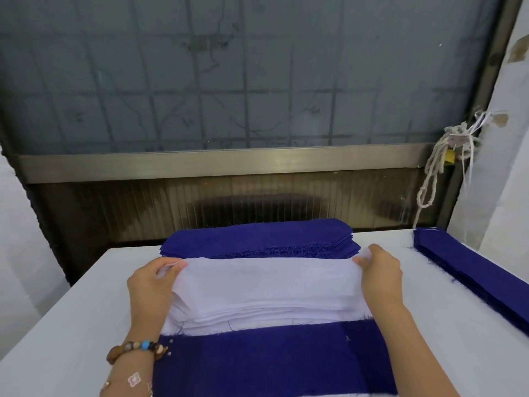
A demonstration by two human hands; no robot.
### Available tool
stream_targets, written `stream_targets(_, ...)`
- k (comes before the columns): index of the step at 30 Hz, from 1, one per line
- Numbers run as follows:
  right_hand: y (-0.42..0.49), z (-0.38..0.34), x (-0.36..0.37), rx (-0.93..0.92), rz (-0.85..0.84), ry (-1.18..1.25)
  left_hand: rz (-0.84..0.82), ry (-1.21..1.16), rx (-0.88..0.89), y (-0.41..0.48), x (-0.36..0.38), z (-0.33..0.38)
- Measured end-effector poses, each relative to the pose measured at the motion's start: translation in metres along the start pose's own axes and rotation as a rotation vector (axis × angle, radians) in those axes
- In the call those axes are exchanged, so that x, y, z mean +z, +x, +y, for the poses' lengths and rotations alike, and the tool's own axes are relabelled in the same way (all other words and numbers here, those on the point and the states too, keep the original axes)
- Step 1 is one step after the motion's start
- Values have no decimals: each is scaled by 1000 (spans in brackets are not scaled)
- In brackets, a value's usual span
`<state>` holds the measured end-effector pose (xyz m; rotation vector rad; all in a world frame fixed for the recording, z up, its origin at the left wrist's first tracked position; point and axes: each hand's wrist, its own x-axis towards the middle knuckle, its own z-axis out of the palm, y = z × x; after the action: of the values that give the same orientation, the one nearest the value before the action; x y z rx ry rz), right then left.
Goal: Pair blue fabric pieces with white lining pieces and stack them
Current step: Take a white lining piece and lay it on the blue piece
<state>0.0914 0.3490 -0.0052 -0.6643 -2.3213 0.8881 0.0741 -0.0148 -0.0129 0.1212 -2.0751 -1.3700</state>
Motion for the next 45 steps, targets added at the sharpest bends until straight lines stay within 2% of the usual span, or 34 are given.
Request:
stream_targets(4,-1,1,-17,-68,21,13,-66,6,12,0,-14,14)
stream_targets(10,-34,27,-31,-58,-110,86,-147,183,-74,-21,-45,10)
stream_targets(15,-66,49,-35,-60,-197,169,-197,177,-163,-50,-63,0)
stream_targets(20,-80,61,-35,-93,-264,132,-270,154,-160,-73,-68,-11)
stream_targets(27,-82,68,-35,-193,-201,-30,-327,187,-137,-78,-72,-20)
stream_targets(31,-83,68,-34,-170,-196,-113,-327,214,-106,-80,-72,-23)
stream_targets(45,-85,68,-37,-57,-171,43,-306,392,-18,-84,-73,-24)
